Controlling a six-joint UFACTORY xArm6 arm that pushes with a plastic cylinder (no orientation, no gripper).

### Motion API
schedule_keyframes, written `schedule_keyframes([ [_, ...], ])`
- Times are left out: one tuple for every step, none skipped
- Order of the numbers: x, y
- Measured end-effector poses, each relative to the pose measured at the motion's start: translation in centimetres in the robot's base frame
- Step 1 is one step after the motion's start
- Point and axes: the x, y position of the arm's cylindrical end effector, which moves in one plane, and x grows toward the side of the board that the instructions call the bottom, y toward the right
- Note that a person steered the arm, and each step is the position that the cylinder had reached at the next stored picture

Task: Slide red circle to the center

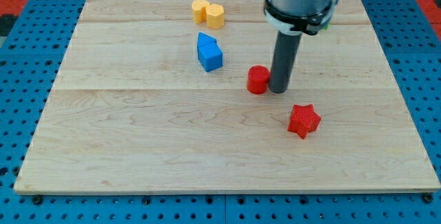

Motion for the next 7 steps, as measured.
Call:
schedule_keyframes([
  [0.0,-0.7],
  [2.3,-0.7],
  [3.2,-0.8],
  [3.2,-0.8],
  [3.2,-1.1],
  [3.2,-2.3],
  [1.4,-4.1],
])
